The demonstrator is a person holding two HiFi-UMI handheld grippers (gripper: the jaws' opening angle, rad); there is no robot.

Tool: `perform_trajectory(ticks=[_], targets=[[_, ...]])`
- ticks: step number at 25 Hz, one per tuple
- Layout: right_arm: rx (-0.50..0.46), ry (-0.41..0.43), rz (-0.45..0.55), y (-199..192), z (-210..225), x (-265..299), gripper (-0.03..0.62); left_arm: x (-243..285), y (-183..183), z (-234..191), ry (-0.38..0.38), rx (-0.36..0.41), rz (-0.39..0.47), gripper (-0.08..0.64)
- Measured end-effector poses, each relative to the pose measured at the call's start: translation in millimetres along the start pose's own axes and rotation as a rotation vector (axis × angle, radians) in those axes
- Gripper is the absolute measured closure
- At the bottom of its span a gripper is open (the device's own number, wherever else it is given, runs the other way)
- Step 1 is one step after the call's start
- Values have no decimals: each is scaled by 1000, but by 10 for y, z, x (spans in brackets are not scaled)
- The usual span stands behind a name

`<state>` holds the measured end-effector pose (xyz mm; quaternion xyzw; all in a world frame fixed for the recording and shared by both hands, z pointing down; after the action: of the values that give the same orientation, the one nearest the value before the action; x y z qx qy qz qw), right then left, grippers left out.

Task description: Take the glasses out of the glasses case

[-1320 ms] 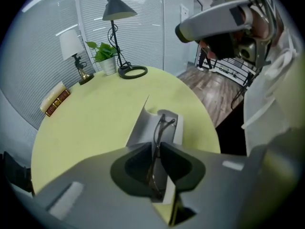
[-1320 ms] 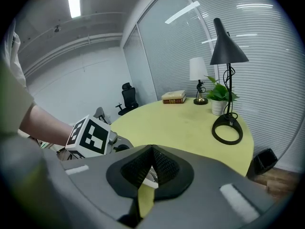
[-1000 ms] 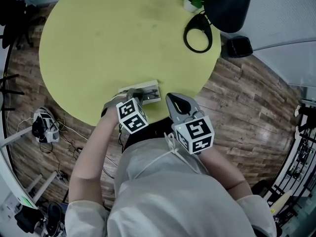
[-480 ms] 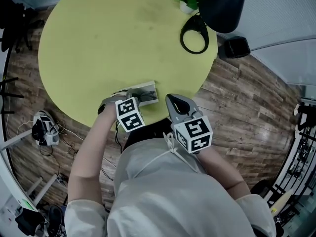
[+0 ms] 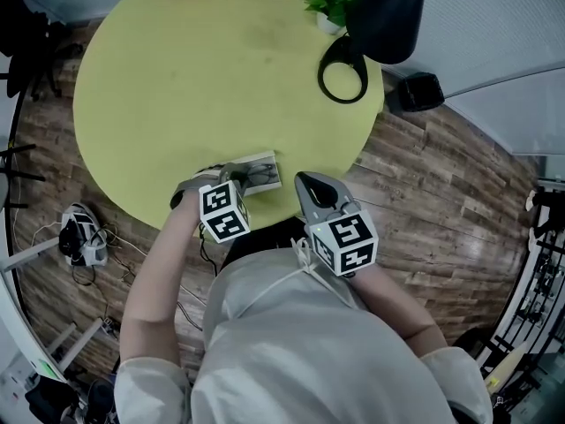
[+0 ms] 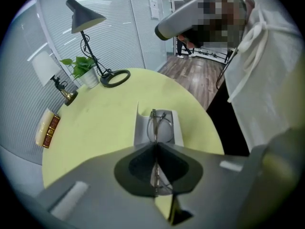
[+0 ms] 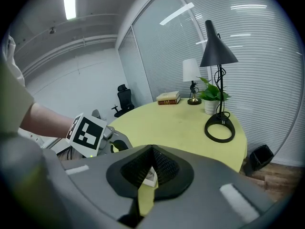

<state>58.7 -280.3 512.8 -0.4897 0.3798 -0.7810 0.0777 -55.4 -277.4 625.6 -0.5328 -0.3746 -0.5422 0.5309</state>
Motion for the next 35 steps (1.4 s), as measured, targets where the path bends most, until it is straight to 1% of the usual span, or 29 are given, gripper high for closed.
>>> perform_trajectory(ticks=[5, 8, 10, 12, 15, 19, 24, 27, 31, 33, 35], targets=[[-6, 3, 28, 113, 3, -57, 592, -180, 3, -86, 40, -17, 32, 545], [-13, 6, 39, 155, -30, -75, 592, -299, -13, -119, 71, -40, 55, 545], [-18, 9, 46, 191, -51, -83, 592, -402, -16, -154, 95, -69, 82, 545], [-25, 11, 54, 237, -61, -92, 592, -530, -7, -212, 118, -116, 123, 545], [-37, 13, 66, 316, -81, -99, 592, -764, -11, -369, 161, -226, 204, 545], [-60, 22, 79, 418, -151, -91, 592, -1126, -45, -594, 220, -398, 346, 545], [-89, 22, 98, 525, -240, -82, 592, -1443, -112, -684, 227, -596, 526, 545], [-97, 14, 120, 604, -289, -109, 592, -1628, -222, -734, 295, -730, 614, 545], [-111, 10, 154, 747, -349, -149, 592, -1864, -399, -767, 408, -910, 698, 545], [-118, 11, 184, 826, -395, -196, 592, -1985, -443, -742, 432, -992, 737, 545], [-125, 11, 222, 898, -430, -252, 592, -2118, -444, -716, 456, -1057, 783, 545]])
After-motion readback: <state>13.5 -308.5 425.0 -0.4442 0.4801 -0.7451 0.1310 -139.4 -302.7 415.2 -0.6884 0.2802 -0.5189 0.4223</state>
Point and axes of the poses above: the fingertips, and each gripper's own axes: x forward along the fingers, z to its right, y out of its top, the point moved 2 cm from there along -x, backward along the fingers, and after that the axes turned 10 degrees about -z, right-handed, at the moved point
